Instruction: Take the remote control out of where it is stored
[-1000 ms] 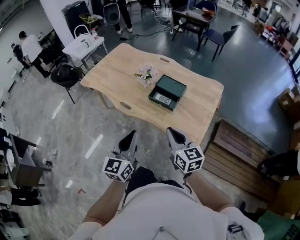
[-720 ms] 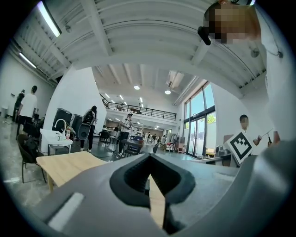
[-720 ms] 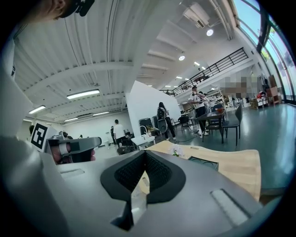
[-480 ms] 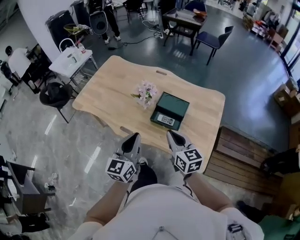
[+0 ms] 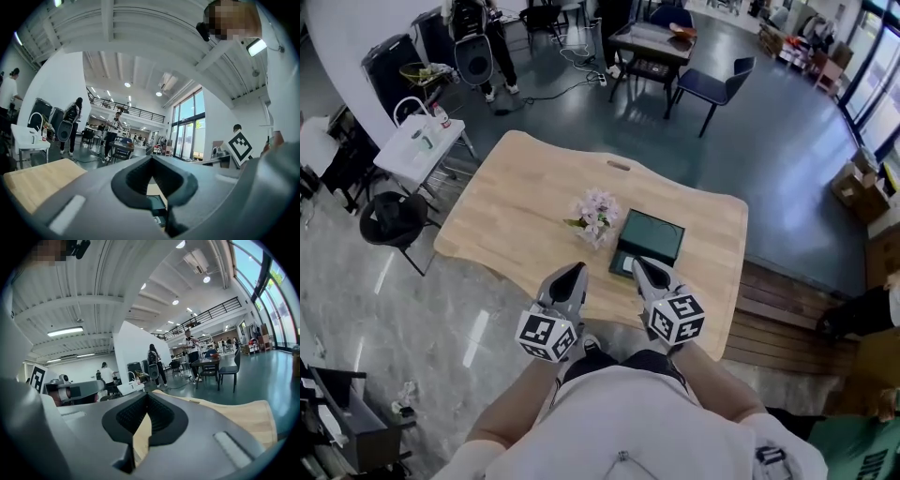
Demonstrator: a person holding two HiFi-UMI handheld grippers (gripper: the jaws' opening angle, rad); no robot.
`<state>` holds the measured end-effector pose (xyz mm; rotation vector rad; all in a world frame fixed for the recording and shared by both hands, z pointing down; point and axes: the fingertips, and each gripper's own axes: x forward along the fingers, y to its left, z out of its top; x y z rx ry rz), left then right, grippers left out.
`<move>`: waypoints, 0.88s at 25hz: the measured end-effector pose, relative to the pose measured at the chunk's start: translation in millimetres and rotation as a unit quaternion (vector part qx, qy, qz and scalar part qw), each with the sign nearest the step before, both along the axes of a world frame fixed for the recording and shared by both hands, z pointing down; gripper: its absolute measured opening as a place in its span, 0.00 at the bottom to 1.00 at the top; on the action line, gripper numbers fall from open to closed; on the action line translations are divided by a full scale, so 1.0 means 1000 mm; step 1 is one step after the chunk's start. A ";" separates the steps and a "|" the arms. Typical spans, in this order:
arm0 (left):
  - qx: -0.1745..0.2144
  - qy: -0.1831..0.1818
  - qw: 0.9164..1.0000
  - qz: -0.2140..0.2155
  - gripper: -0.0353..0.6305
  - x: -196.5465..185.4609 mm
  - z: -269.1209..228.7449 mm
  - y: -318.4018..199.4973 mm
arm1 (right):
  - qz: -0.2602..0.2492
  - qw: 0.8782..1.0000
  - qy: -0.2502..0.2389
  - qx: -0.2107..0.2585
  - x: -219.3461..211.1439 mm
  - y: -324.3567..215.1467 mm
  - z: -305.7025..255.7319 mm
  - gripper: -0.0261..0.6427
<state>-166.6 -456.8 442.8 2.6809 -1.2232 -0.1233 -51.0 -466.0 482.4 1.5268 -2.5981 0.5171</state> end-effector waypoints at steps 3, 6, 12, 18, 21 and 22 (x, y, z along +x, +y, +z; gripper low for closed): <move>-0.008 0.004 1.000 0.003 0.05 -0.004 0.006 -0.020 | 0.010 1.000 0.005 -0.004 0.000 -0.014 0.004 0.08; -0.013 0.008 1.000 0.006 0.05 -0.004 0.009 -0.036 | 0.018 1.000 0.007 -0.003 0.003 -0.026 0.004 0.08; -0.022 0.011 1.000 0.001 0.05 0.003 0.013 -0.058 | 0.002 1.000 0.011 -0.004 0.004 -0.048 0.008 0.08; -0.032 0.001 0.999 0.001 0.05 0.015 0.026 -0.075 | -0.035 0.999 0.029 -0.021 0.007 -0.070 0.026 0.08; -0.041 -0.004 0.999 -0.001 0.05 0.018 0.034 -0.082 | -0.050 0.996 0.053 -0.045 0.013 -0.082 0.045 0.08; -0.046 -0.006 0.999 -0.003 0.05 0.018 0.038 -0.084 | -0.056 0.995 0.062 -0.052 0.015 -0.085 0.052 0.08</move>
